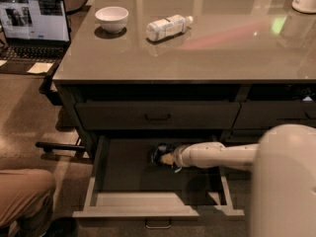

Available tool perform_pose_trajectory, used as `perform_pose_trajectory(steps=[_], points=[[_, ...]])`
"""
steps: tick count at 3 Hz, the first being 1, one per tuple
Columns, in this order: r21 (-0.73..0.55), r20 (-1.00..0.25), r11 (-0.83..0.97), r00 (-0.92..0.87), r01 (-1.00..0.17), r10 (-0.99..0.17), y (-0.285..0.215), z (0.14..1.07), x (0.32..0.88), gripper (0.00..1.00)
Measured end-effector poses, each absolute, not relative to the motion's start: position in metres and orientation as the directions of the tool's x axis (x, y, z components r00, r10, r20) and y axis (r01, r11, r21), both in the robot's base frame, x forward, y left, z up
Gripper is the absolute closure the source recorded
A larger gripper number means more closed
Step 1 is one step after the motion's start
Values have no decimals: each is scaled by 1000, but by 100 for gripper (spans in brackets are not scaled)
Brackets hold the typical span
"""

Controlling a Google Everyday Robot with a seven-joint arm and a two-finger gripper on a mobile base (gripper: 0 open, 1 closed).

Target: Pick blue chip bag from middle drawer and place on counter

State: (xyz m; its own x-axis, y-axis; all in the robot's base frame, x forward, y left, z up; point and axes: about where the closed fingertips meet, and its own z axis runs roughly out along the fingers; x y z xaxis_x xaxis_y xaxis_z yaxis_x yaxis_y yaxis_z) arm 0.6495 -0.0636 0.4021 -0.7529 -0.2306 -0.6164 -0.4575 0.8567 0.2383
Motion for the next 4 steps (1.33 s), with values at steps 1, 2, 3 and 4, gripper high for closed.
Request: perform_pose_trajectory(steps=[1, 2, 3, 4], points=[[216, -569, 816, -748, -536, -341, -86, 423, 606, 100], [173, -520, 793, -737, -585, -431, -117, 452, 565, 100], [83, -499, 781, -704, -619, -505, -144, 499, 539, 100], [-7, -497, 760, -657, -650, -567, -167, 560, 533, 100]])
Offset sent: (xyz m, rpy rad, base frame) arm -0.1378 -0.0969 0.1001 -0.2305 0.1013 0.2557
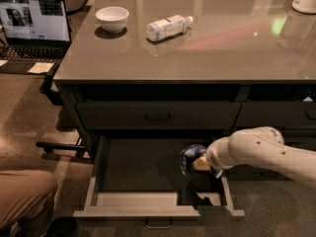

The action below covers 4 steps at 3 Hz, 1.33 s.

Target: Pick blue chip bag from middle drawer and place on counter

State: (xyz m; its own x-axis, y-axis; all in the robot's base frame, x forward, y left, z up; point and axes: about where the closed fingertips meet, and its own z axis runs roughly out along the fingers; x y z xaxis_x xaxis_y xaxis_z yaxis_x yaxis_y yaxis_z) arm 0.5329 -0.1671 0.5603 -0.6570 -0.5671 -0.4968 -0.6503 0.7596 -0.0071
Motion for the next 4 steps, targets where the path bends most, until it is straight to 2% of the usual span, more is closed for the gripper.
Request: perform_pose_trajectory(steps=[2, 4], points=[[-218, -514, 737, -567, -640, -644, -208, 725, 508, 100], [-235, -560, 718, -513, -655, -651, -198, 750, 513, 100]])
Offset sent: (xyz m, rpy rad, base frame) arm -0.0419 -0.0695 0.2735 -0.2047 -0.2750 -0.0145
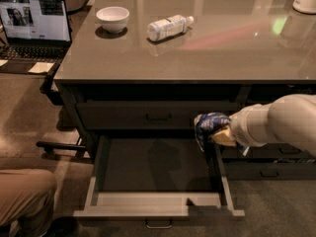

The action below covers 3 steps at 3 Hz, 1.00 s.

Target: Pick blue chip bag from middle drawer and place on counter

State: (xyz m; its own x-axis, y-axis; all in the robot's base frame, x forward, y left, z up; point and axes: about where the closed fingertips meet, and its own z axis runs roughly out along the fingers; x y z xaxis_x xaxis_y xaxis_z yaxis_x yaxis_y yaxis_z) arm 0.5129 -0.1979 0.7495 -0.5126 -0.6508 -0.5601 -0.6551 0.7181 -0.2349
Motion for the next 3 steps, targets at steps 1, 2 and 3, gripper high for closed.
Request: perform_pose_trajectory(steps=[1, 2, 3], points=[[-277, -651, 683, -391, -676, -651, -174, 814, 517, 100], [-309, -709, 655, -292, -689, -642, -150, 863, 531, 100], [-303, -748, 654, -253, -693, -614, -122, 895, 558, 100]])
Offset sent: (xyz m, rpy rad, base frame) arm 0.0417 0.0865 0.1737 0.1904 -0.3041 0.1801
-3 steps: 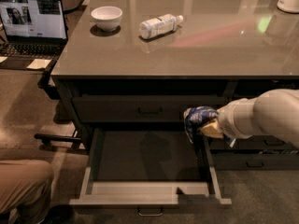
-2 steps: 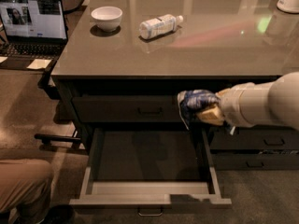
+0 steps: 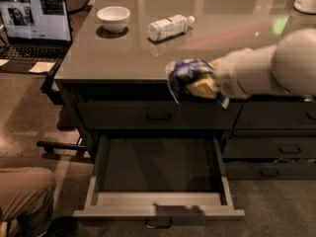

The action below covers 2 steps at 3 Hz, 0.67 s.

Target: Pick blue chip bag from middle drawer and place on counter

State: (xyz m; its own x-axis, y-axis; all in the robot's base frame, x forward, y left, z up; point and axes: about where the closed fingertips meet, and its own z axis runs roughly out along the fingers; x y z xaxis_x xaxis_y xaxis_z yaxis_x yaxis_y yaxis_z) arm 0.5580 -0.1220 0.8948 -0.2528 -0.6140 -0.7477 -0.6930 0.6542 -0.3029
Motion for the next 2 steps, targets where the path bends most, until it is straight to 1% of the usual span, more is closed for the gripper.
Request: perform_pose_trajectory(steps=[2], points=[[-201, -823, 699, -268, -686, -500, -69, 933, 633, 100]])
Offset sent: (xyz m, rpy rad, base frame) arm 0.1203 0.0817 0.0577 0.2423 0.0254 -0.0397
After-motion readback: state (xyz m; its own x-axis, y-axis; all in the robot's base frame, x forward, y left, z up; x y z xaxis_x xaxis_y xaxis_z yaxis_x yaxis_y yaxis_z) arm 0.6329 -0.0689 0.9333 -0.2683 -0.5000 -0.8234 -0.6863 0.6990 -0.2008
